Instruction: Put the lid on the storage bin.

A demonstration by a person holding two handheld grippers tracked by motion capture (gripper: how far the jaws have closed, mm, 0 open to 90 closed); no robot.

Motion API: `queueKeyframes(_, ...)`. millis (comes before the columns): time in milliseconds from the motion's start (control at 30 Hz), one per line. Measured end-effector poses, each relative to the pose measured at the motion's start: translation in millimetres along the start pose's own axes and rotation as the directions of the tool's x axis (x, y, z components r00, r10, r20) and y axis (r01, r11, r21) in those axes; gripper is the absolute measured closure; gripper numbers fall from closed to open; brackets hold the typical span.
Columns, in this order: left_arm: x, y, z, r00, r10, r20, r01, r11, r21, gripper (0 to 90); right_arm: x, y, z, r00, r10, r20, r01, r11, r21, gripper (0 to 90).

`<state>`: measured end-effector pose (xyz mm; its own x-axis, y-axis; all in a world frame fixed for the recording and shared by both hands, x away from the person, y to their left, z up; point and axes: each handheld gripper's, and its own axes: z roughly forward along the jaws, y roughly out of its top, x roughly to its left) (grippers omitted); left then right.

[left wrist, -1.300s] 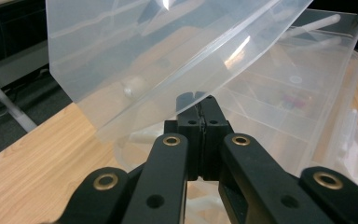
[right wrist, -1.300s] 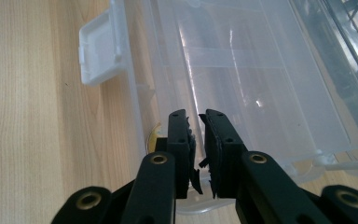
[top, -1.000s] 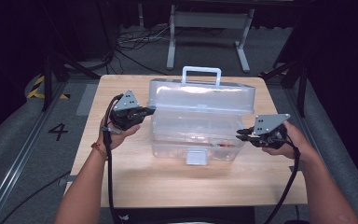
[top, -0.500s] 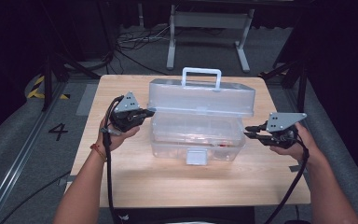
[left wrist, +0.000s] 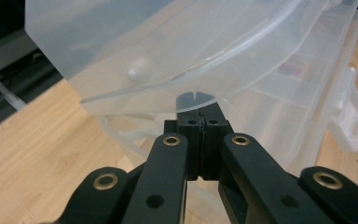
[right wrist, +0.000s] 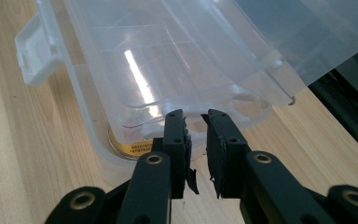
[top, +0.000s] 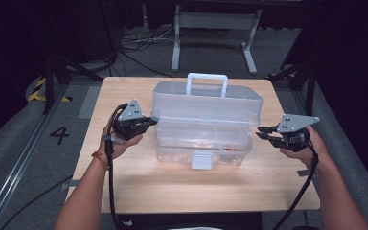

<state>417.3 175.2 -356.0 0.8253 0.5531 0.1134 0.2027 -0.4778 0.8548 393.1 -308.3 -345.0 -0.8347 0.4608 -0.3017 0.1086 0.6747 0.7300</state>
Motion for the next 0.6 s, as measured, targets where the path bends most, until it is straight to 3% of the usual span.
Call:
queueKeyframes(333,-4.7,-11.7,1.3,1.0000,0.006,-0.007,-0.006,0.9991,0.041,90.0,-1.1,-9.1,6.8,0.9988,0.044,0.022,-0.044,0.9990,0.009,77.5)
queueKeyframes(600,-8.8,-13.6,-0.8,0.9996,0.028,-0.001,-0.028,0.9963,0.082,90.0,0.6,-14.3,9.6,0.9980,0.062,0.015,-0.062,0.9981,0.004,77.3)
